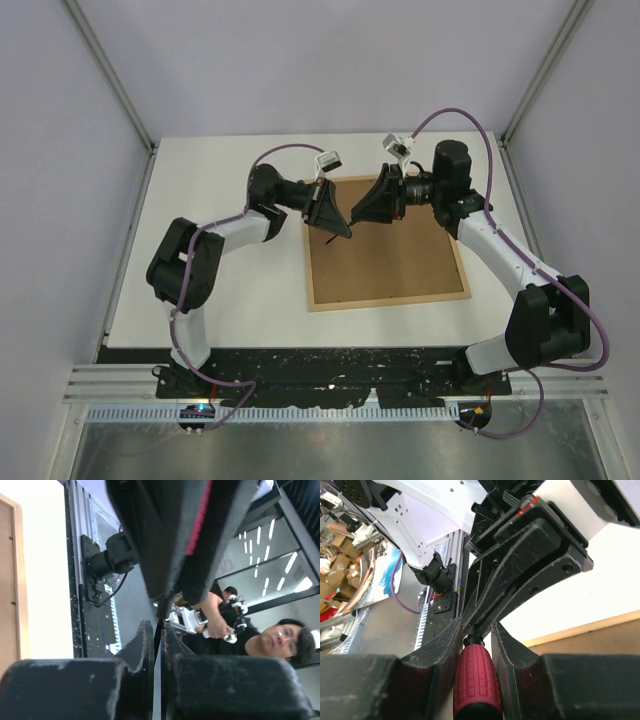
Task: Take the photo out of the frame
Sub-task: Adjust the screwdriver.
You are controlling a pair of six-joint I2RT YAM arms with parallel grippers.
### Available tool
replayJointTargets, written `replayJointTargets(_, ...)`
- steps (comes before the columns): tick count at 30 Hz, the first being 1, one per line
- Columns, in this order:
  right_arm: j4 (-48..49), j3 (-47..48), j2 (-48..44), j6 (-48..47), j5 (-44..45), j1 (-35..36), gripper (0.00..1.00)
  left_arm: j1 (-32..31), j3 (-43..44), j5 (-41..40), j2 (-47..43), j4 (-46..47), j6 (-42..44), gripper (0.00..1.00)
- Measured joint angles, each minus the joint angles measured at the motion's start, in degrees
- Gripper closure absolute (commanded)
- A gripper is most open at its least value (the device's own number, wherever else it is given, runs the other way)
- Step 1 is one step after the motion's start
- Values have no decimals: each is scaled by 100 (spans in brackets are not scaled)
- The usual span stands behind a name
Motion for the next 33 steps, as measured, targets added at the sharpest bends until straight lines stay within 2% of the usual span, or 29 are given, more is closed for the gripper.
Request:
replayJointTargets(2,-109,-13,0,44,0,-20,85,2,2,28,-7,173,111,100)
replayJointTargets(3,-188,-11,0,42,22,-20,75,2,2,37,-7,184,157,100)
replayJointTargets(6,-662,92,4,-33,236,-20,57,13,2,39,-9,-52,490,100)
replayJointTargets(10,-1080,188,48,-120,855,-20,44,22,2,-76,-149,-1143,1252,100)
replayJointTargets(12,-1147,190,55,-46,1139,-24,42,26,15,-210,-284,-2317,2061,100)
replayJointTargets(15,-1204,188,57,223,1526,-33,41,24,483,-479,-402,-4817,3928,100)
replayJointTargets(17,-1150,173,55,455,1665,-59,41,26,737,-651,-472,-5757,4699,100)
replayJointTargets(24,-483,-223,48,1379,1969,-24,41,52,706,-938,-660,-6673,5381,100)
replayJointTargets(33,157,-680,44,1932,2061,-17,41,52,590,-1047,-664,-6852,5482,100)
